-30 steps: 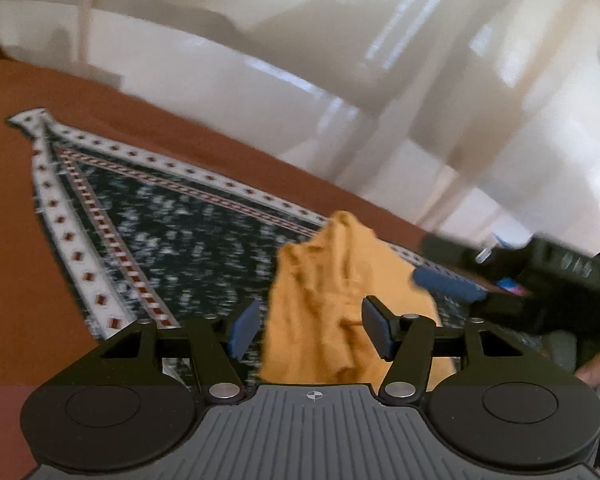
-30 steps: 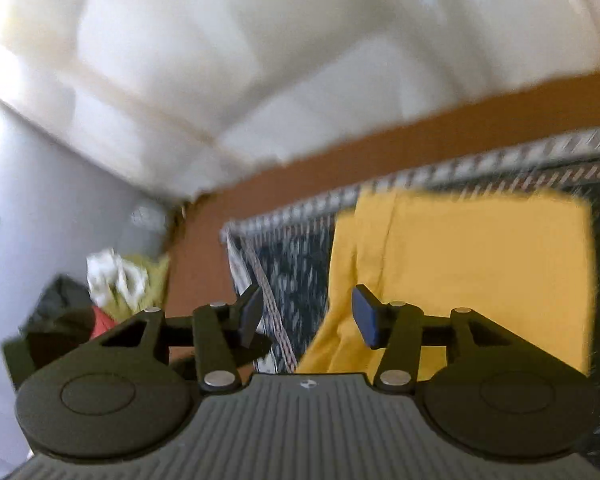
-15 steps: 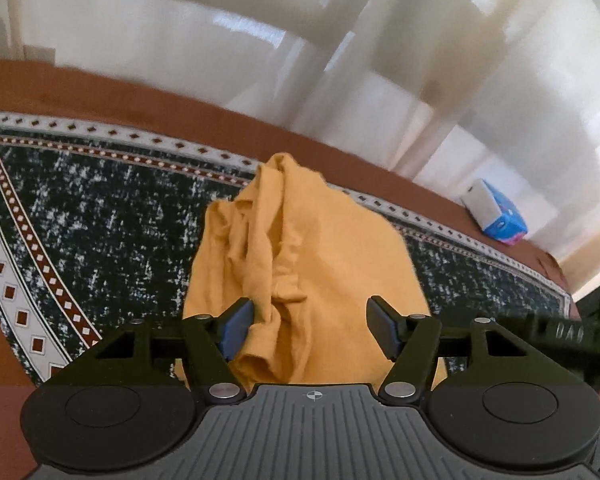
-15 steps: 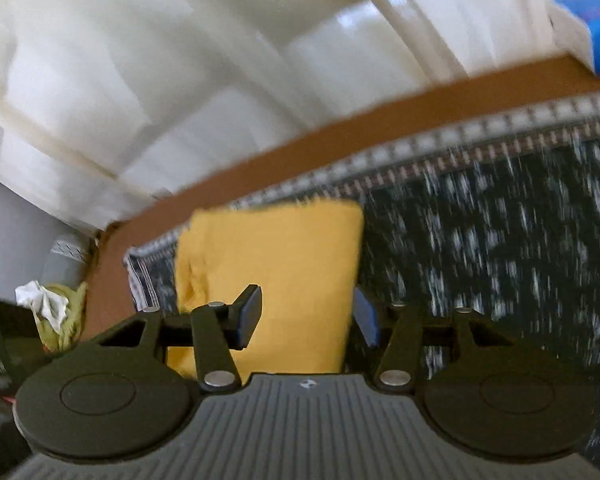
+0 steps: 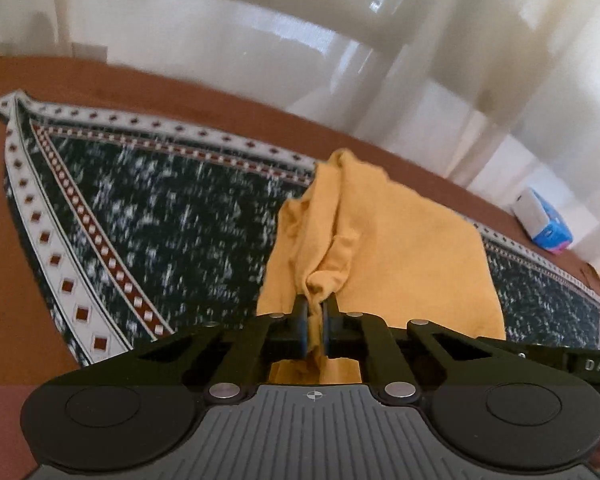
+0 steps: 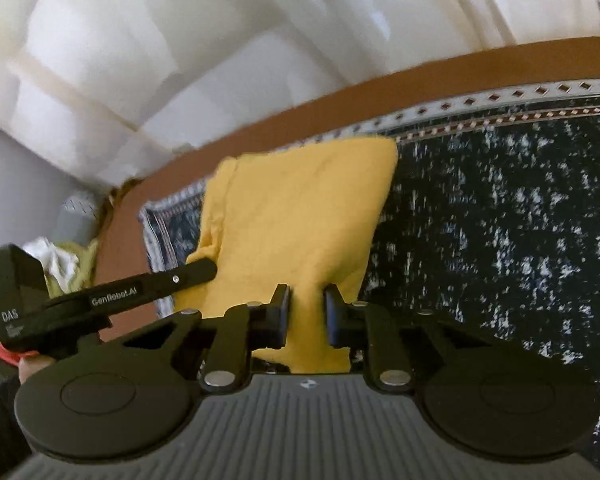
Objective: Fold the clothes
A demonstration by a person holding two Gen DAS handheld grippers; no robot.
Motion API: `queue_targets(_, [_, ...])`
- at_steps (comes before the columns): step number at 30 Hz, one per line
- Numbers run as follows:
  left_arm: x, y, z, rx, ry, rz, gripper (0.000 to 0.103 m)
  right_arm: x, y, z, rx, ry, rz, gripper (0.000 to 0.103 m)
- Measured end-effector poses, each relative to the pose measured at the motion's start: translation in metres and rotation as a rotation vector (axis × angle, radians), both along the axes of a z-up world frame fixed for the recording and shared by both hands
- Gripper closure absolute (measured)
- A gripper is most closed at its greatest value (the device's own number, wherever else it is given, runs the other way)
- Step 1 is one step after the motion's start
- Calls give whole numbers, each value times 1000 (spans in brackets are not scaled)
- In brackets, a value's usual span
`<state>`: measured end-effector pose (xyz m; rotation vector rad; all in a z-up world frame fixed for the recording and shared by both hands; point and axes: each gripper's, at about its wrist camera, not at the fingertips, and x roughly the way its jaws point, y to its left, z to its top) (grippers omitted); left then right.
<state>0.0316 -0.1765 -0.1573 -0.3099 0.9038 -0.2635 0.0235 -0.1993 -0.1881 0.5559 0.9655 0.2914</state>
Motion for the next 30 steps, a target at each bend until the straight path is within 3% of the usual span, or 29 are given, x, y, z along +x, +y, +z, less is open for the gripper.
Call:
queue_targets(5, [-5, 3, -9, -20, -32, -3, 97, -4, -2, -1, -3, -12, -31, 77])
queue_targets(6, [-6, 4, -10, -25, -41, -9, 97, -5, -4, 0, -3, -18, -41, 67])
queue_targets(10, [-8, 10, -6, -40, -49, -34, 93, -10, -9, 5, -3, -40, -80, 67])
queue_targets(12, [-11, 5, 8, 36, -69, -58, 76, -13, -12, 7, -2, -51, -100, 63])
queue_targets(13, [-14, 2, 17, 91, -94, -58, 49, -14, -14, 8, -2, -57, -110, 62])
queue_targets(14, [-17, 2, 25, 121, -125, -58, 47, -15, -15, 10, -2, -62, -120, 62])
queue_targets(16, [-20, 2, 42, 127, -179, -59, 47, -16, -19, 17, -1, -93, -141, 62])
queue_targets(21, [9, -20, 61, -36, -227, -148, 47, 16, -14, 40, -32, -190, -104, 62])
queue_targets(27, [58, -40, 26, -26, -139, -154, 48, 65, 6, 19, -151, -155, -38, 62])
queue_targets(30, [70, -42, 10, -13, -112, -160, 55, 74, 8, 7, -173, -132, -25, 63])
